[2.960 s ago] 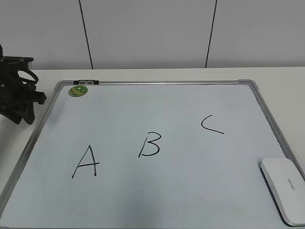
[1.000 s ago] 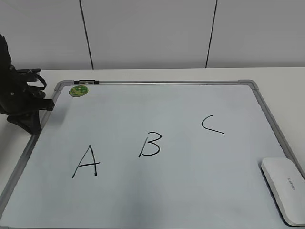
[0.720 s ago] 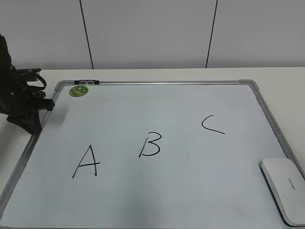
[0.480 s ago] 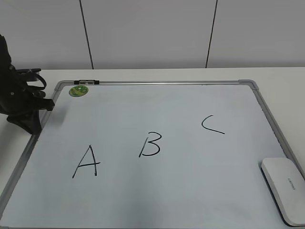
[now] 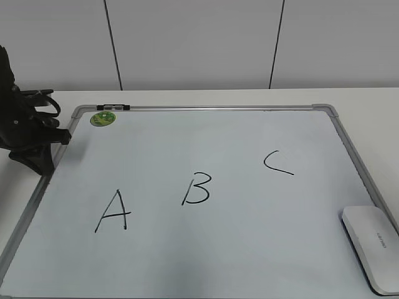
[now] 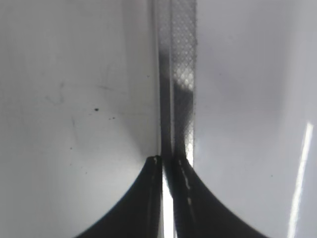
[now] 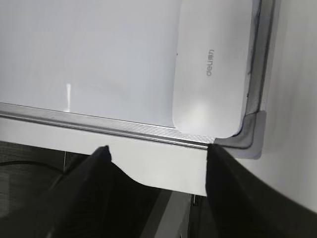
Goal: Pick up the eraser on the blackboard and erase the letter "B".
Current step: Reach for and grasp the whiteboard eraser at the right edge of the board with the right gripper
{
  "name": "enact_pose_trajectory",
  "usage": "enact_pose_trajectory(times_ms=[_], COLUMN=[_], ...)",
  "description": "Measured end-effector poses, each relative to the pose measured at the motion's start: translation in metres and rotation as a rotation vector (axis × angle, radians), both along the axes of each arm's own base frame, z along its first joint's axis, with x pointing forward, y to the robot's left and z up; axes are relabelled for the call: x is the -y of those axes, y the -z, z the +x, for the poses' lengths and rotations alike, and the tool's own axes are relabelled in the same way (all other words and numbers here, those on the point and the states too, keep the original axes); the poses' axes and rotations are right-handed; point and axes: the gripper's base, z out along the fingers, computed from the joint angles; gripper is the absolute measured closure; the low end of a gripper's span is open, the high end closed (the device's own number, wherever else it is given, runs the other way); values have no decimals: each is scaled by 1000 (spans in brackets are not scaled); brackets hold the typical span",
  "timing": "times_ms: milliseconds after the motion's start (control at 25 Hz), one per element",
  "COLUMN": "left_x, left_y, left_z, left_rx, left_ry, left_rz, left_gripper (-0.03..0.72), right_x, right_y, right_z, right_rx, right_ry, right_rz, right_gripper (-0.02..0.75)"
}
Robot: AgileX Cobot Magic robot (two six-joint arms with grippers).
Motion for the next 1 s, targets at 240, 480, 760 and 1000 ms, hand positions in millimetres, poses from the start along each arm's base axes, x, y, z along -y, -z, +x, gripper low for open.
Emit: enact_pose_trajectory(times_ms=[240, 480, 760, 1000], left_x=[0, 0, 0, 0], left_y=[0, 0, 0, 0], left_z=[0, 0, 0, 0], left_rx=[0, -1, -1, -2], left_ry=[-1, -1, -4, -5], left_rz=[-2, -2, -3, -5], left_gripper=[661, 660, 659, 659], right_x=[0, -1, 0, -10], right_y=[25, 45, 57, 52], right_z=[26, 41, 51, 69], right_rx=[-85, -155, -180, -162], right_ry=[19, 28, 43, 31], right_rz=[-12, -20, -31, -129], right_gripper=[288, 288, 287, 287])
